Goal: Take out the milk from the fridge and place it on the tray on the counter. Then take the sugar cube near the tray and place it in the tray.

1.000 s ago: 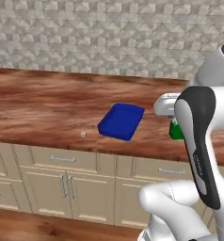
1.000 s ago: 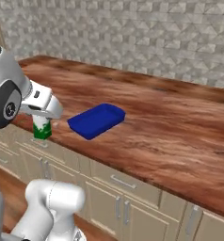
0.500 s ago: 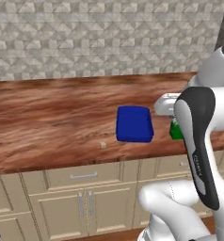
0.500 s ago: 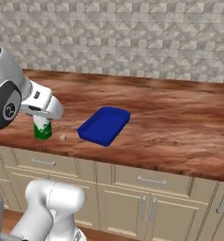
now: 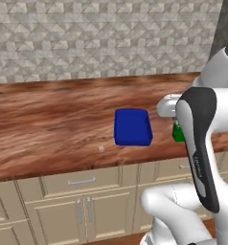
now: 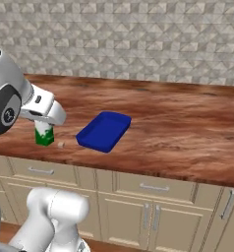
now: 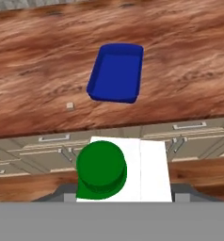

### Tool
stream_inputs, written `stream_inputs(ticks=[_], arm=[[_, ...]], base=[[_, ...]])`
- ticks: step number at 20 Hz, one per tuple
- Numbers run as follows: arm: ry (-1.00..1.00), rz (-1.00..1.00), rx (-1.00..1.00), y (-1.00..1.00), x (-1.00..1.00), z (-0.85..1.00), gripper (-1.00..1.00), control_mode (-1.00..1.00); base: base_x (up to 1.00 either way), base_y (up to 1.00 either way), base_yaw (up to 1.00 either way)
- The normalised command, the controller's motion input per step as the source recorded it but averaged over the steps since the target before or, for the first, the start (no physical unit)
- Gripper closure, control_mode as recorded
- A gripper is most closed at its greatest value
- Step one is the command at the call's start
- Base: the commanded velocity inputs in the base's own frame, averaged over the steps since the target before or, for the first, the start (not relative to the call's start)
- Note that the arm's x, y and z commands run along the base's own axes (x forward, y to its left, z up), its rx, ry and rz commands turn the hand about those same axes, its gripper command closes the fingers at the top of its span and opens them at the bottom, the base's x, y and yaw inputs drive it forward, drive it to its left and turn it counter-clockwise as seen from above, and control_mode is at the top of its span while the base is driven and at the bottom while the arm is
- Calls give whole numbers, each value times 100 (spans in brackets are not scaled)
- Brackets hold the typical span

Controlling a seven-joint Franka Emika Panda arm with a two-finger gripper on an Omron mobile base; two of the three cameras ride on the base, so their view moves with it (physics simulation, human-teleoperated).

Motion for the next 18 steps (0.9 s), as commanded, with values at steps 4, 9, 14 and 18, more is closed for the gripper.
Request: stream_inputs(ticks=[4,9,14,18], arm=[[0,0,0,0,0,0,100,100],[0,0,0,0,0,0,100,100],[0,0,0,0,0,0,100,100],[0,0,0,0,0,0,100,100]], base=[[86,0,0],[94,0,0],[37,-7,0],[11,0,0]])
